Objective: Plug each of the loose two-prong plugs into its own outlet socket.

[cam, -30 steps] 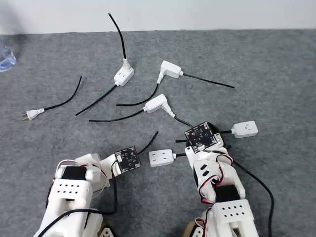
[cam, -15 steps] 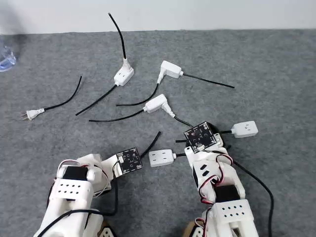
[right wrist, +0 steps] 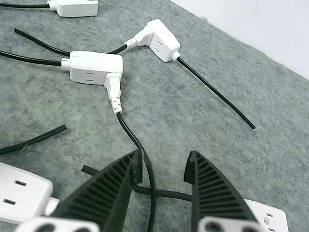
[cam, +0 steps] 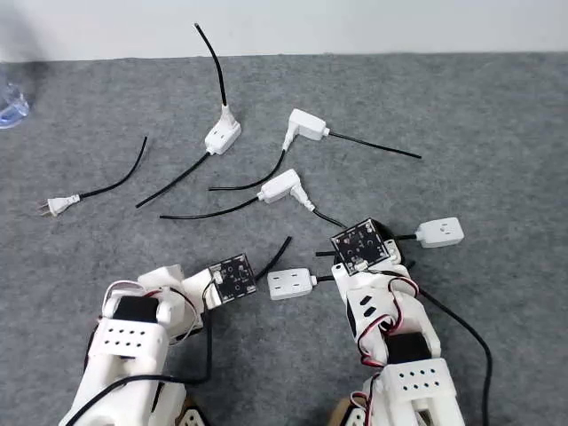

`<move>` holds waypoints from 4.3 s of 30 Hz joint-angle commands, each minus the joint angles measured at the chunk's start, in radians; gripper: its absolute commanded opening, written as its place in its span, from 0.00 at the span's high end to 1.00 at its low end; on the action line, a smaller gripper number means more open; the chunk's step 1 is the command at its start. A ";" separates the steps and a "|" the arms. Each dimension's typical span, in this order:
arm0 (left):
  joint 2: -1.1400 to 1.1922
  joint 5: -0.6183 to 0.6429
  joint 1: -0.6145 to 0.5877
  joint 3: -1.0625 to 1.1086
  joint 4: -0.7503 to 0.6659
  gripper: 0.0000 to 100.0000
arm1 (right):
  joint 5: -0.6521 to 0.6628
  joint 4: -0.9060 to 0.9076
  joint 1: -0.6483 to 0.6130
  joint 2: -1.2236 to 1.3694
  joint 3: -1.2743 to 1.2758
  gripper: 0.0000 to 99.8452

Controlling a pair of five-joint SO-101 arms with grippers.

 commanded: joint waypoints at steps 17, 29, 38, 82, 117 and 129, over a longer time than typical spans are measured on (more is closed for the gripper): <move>0.107 -0.075 -0.141 -0.133 -0.137 0.87 | 0.011 -0.025 -0.005 -0.001 -0.003 0.85; 0.578 -0.025 -0.112 -0.490 -0.118 0.87 | 0.011 -0.025 -0.005 -0.001 -0.003 0.85; 0.767 -0.029 -0.112 -0.667 0.106 0.87 | 0.011 -0.025 -0.005 -0.002 -0.005 0.85; 0.807 -0.028 -0.199 -0.572 0.054 0.95 | 0.011 -0.027 -0.005 -0.002 -0.005 0.85; -0.081 0.689 0.402 -0.753 0.262 0.99 | 0.101 0.050 -0.005 -0.008 -0.028 0.98; -0.190 0.864 0.440 -0.654 0.157 0.99 | 0.110 0.332 -0.005 -0.001 -0.215 0.99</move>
